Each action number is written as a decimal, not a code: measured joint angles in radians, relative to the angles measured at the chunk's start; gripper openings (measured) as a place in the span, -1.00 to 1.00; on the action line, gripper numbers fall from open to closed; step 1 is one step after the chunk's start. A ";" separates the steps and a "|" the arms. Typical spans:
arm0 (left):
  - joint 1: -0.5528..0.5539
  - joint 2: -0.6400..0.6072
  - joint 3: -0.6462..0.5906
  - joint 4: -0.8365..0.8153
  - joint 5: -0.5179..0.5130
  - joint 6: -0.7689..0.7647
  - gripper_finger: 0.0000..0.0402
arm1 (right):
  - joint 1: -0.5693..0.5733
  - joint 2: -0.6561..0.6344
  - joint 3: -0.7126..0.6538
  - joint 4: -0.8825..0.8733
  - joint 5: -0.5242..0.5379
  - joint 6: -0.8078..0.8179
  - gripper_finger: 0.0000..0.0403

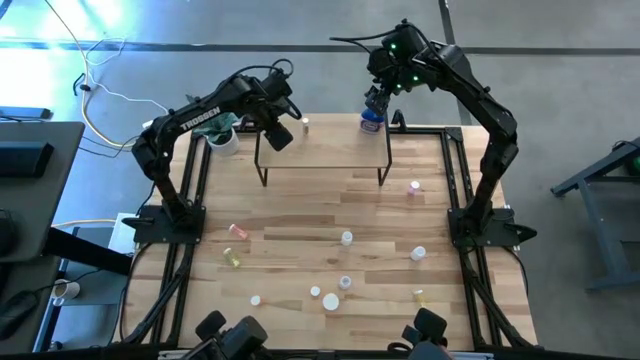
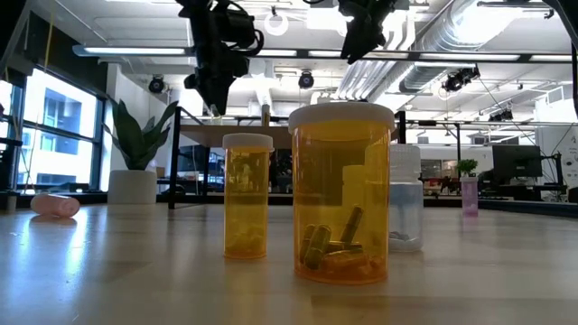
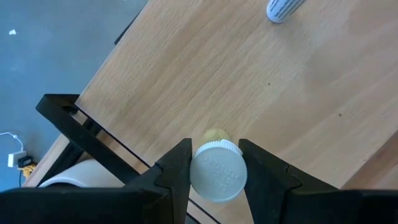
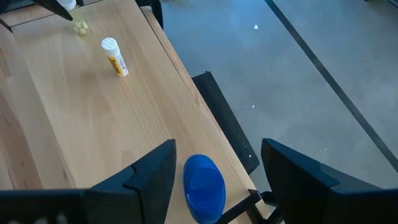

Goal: Pick and place medicine bottles onto shelf by color
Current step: Put the bottom left yellow pill bottle on the shelf, then put the top white pill bottle on the shelf

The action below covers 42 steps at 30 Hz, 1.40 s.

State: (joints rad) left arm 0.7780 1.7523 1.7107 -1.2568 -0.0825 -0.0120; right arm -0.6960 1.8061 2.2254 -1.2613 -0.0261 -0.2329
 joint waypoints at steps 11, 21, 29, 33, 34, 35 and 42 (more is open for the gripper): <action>0.000 0.003 -0.004 -0.007 -0.008 0.006 -0.15 | 0.011 0.000 0.000 0.000 0.000 0.000 0.13; 0.000 -0.002 0.014 -0.006 -0.008 0.016 0.04 | 0.017 0.000 0.000 0.000 0.000 -0.003 0.13; 0.000 -0.003 0.126 -0.019 -0.008 0.015 0.04 | 0.018 0.000 0.000 0.000 0.000 -0.003 0.13; -0.001 -0.004 0.192 -0.066 -0.005 0.007 0.04 | 0.018 0.000 0.000 0.000 0.000 -0.003 0.13; -0.003 -0.004 0.207 -0.080 0.002 0.007 0.04 | 0.018 0.000 0.000 -0.002 0.000 -0.003 0.13; -0.008 -0.005 0.220 -0.092 0.008 0.007 0.03 | 0.018 0.000 0.000 -0.007 0.000 -0.003 0.13; -0.069 -0.052 0.224 -0.106 0.049 0.014 0.04 | 0.018 -0.001 0.000 -0.054 -0.011 -0.012 0.13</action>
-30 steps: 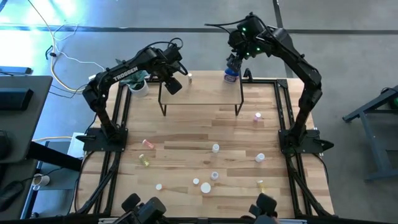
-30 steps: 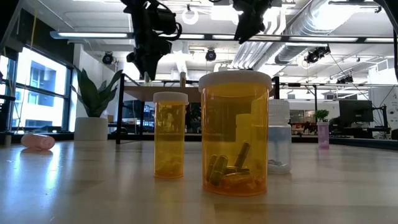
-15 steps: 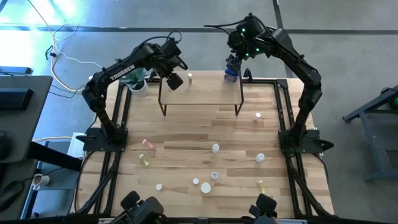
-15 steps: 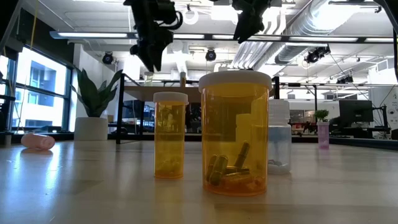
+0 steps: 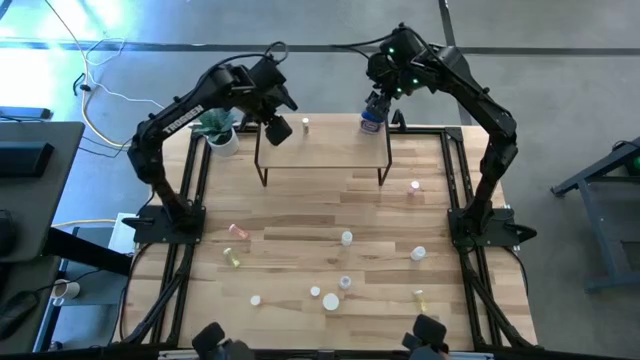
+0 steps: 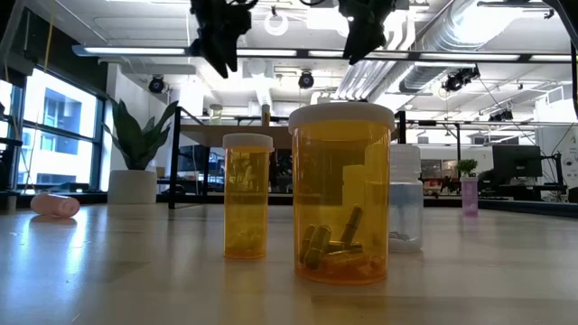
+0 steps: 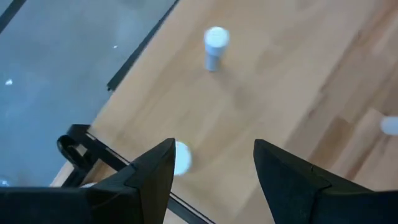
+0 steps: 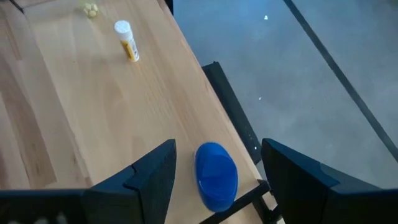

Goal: Pick and place medicine bottles onto shelf by color
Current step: Put the top white pill bottle on the shelf

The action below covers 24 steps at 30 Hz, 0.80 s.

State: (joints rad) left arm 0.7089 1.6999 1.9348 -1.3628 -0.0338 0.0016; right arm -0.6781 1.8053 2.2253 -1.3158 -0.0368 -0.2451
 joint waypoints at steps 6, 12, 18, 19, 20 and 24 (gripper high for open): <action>-0.079 -0.104 -0.137 0.055 0.000 -0.079 0.04 | 0.000 0.000 0.000 -0.068 -0.017 -0.026 0.13; -0.159 -0.240 -0.351 0.236 -0.001 -0.203 0.04 | 0.000 -0.015 -0.001 -0.099 -0.163 -0.033 0.13; -0.209 -0.355 -0.542 0.380 -0.005 -0.305 0.04 | 0.014 -0.054 -0.013 -0.132 -0.191 -0.026 0.12; -0.217 -0.373 -0.572 0.405 -0.006 -0.317 0.04 | 0.021 -0.066 -0.031 -0.135 -0.194 -0.022 0.12; -0.224 -0.390 -0.601 0.424 -0.007 -0.326 0.04 | 0.025 -0.082 -0.054 -0.135 -0.198 -0.016 0.12; -0.247 -0.460 -0.713 0.494 -0.006 -0.365 0.04 | 0.056 -0.155 -0.195 -0.103 -0.200 0.049 0.12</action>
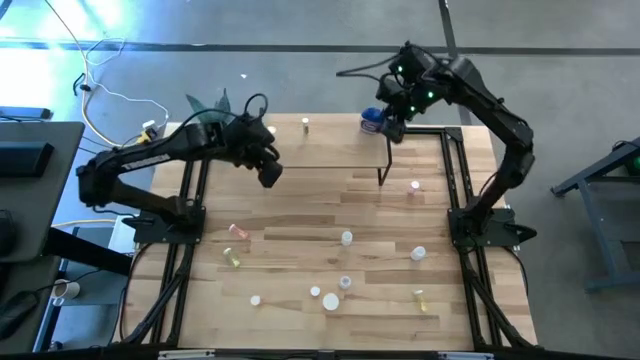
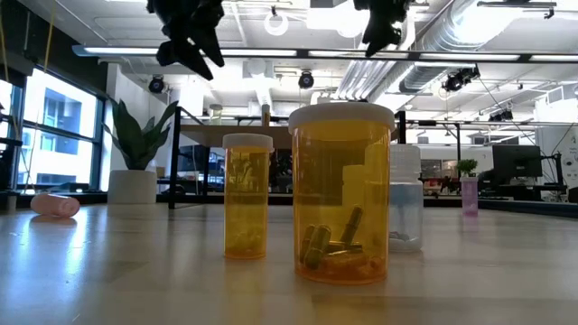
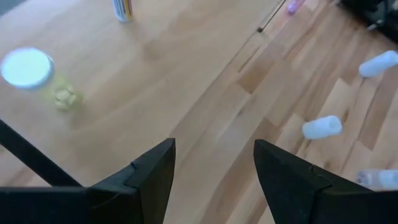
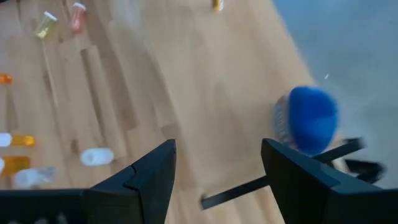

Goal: Pick and place medicine bottles onto shelf by color
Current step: Put the top white pill bottle on the shelf

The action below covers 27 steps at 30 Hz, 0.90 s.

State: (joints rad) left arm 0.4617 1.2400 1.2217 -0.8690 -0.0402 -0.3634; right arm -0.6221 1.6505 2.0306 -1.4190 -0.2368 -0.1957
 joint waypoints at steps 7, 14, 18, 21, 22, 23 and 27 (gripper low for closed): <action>-0.031 -0.105 -0.127 0.072 0.008 -0.027 0.04 | 0.096 -0.170 -0.286 0.183 0.001 0.206 0.12; -0.080 -0.200 -0.181 0.077 0.014 -0.030 0.04 | 0.238 -0.302 -0.494 0.346 0.062 0.418 0.12; -0.102 -0.247 -0.215 0.105 0.032 -0.027 0.04 | 0.337 -0.340 -0.578 0.395 0.119 0.511 0.12; -0.105 -0.272 -0.235 0.126 0.080 -0.010 0.04 | 0.418 -0.345 -0.628 0.426 0.174 0.587 0.12; -0.105 -0.277 -0.235 0.125 0.088 -0.004 0.04 | 0.445 -0.345 -0.642 0.437 0.196 0.612 0.12; -0.105 -0.281 -0.235 0.128 0.094 -0.002 0.04 | 0.471 -0.345 -0.655 0.449 0.223 0.640 0.12; -0.105 -0.291 -0.235 0.127 0.125 0.033 0.04 | 0.567 -0.345 -0.707 0.494 0.331 0.748 0.12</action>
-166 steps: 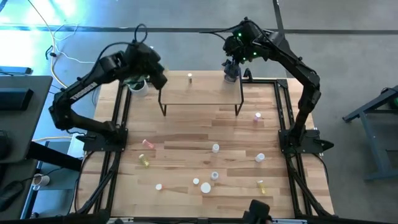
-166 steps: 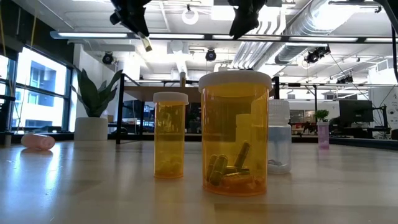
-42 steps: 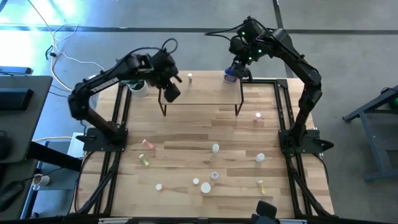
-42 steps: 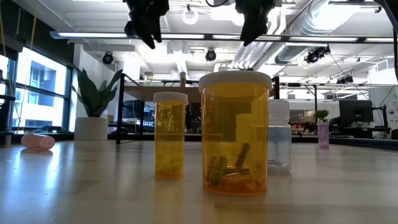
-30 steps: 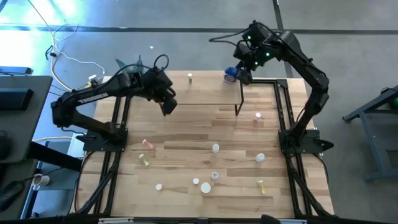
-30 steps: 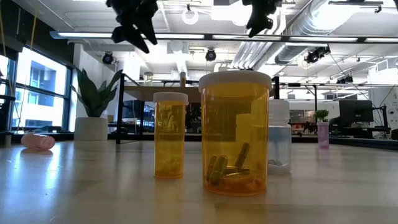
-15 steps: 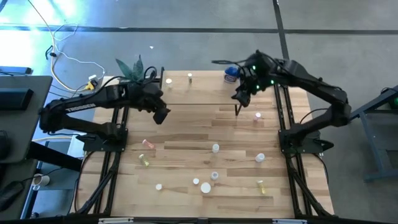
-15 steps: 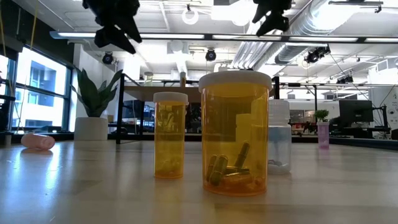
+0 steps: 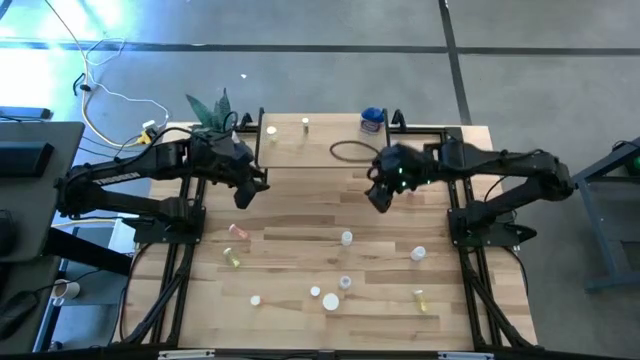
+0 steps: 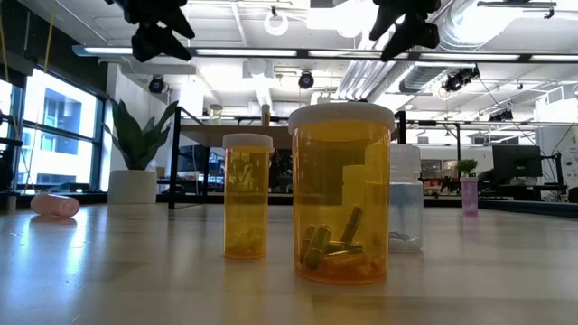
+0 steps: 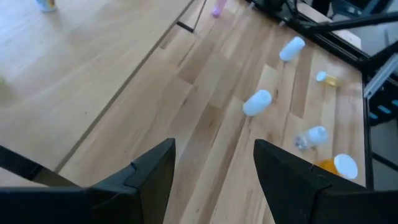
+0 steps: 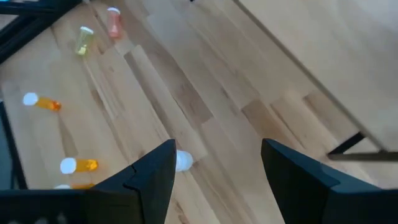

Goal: Pick and place medicine bottles onto shelf by color
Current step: Put the top white pill bottle on the shelf

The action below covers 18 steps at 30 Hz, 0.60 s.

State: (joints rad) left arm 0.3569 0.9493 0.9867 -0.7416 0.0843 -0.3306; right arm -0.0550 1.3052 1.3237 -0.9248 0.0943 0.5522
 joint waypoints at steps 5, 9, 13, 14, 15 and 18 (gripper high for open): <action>0.000 -0.002 0.000 -0.001 0.002 0.044 0.04 | 0.098 0.000 -0.053 0.064 0.086 0.099 0.12; 0.000 -0.002 0.000 -0.001 0.002 0.065 0.04 | 0.148 0.003 -0.086 0.104 0.096 0.190 0.12; 0.000 -0.002 0.000 -0.001 0.002 0.075 0.04 | 0.169 0.004 -0.120 0.131 0.097 0.290 0.12; 0.000 -0.002 0.000 -0.001 0.002 0.081 0.04 | 0.169 0.004 -0.127 0.131 0.096 0.313 0.12; 0.000 -0.002 0.000 -0.001 0.002 0.086 0.04 | 0.169 0.004 -0.130 0.129 0.096 0.335 0.12; 0.000 -0.002 0.000 -0.002 0.002 0.105 0.04 | 0.171 0.019 -0.132 0.131 0.085 0.341 0.12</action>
State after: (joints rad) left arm 0.3569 0.9478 0.9867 -0.7435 0.0864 -0.2252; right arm 0.1156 1.3246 1.1915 -0.7933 0.1796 0.8927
